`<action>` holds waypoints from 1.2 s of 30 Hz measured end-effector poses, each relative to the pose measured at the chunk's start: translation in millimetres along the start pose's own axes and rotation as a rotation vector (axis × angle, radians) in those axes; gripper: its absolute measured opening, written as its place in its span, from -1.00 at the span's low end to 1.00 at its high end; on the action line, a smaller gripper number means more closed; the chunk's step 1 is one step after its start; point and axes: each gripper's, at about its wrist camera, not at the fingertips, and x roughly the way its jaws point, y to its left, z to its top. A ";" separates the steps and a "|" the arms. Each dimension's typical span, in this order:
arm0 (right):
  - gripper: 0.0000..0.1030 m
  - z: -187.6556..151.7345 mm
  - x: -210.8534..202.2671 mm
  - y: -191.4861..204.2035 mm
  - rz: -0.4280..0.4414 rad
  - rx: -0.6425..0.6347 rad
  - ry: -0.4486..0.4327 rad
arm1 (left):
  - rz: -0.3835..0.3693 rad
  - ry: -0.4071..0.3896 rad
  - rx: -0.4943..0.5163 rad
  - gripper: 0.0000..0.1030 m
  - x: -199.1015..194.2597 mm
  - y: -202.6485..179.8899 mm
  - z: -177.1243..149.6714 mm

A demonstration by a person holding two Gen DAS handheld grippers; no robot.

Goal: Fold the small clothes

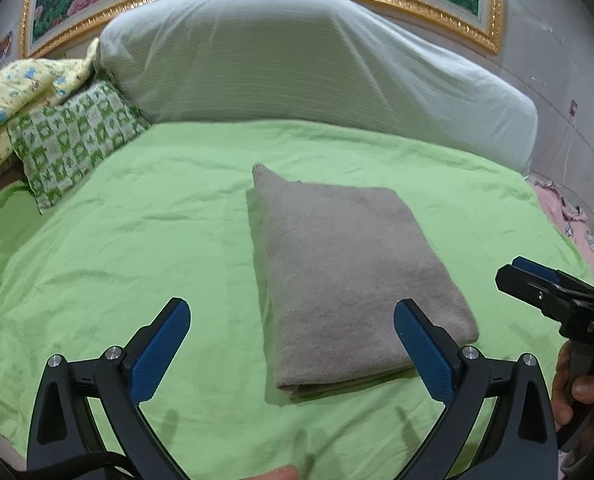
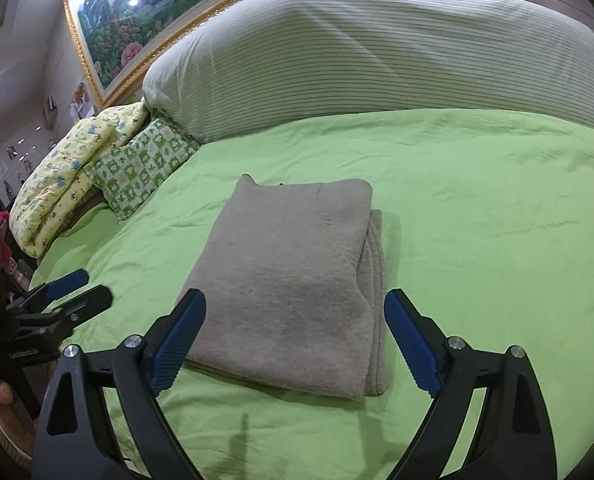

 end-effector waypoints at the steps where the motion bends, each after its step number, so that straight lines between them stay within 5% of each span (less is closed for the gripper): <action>1: 0.80 -2.7 1.2 -0.2 0.000 -0.005 -0.001 | -0.008 0.004 -0.008 0.98 3.5 -0.1 -4.2; 12: 0.86 -56.3 9.3 -7.1 -0.037 -0.034 -0.043 | 0.040 0.036 -0.013 0.98 30.2 -7.8 -51.4; 36: 0.91 -74.1 12.3 13.6 -0.055 -0.167 -0.088 | 0.062 -0.011 -0.001 0.99 12.6 -9.2 -65.1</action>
